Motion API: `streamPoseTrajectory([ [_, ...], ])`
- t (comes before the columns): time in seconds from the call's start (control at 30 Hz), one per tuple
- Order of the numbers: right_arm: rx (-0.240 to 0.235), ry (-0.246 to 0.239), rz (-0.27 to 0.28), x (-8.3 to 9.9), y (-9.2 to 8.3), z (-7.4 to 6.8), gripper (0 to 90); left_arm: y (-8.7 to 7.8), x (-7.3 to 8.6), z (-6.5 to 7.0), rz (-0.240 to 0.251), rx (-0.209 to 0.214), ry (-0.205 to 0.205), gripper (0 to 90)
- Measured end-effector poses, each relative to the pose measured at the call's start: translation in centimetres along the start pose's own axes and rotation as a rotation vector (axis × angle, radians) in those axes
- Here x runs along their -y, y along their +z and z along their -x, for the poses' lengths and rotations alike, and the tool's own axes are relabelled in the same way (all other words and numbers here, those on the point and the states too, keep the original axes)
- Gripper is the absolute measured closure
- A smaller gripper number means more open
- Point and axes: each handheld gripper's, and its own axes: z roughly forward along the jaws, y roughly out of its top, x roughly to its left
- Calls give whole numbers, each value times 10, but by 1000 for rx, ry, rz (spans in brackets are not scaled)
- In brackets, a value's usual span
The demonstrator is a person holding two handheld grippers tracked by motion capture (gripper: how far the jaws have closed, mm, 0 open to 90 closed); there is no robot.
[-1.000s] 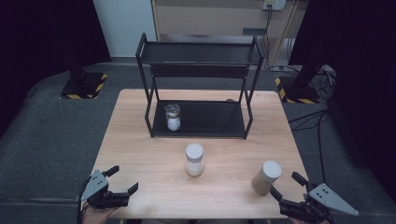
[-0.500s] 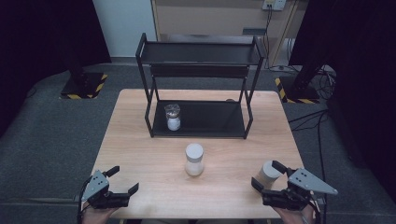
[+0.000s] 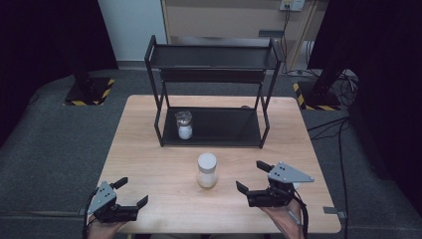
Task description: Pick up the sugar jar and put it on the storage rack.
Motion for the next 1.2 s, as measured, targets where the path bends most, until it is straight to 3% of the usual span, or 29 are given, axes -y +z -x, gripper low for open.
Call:
streamPoseTrajectory([
  [0.27, -19, -4, -14, -9, 28, 1, 77, 0, 0, 0, -2, 0, -1, 5],
  [0.67, -90, -1, -42, -22, 72, 0, 86, 0, 0, 0, -2, 0, 1, 6],
  [1.2, -96, -1, -102, -16, 122, -6, 114, 0, 0, 0, -2, 0, 1, 5],
])
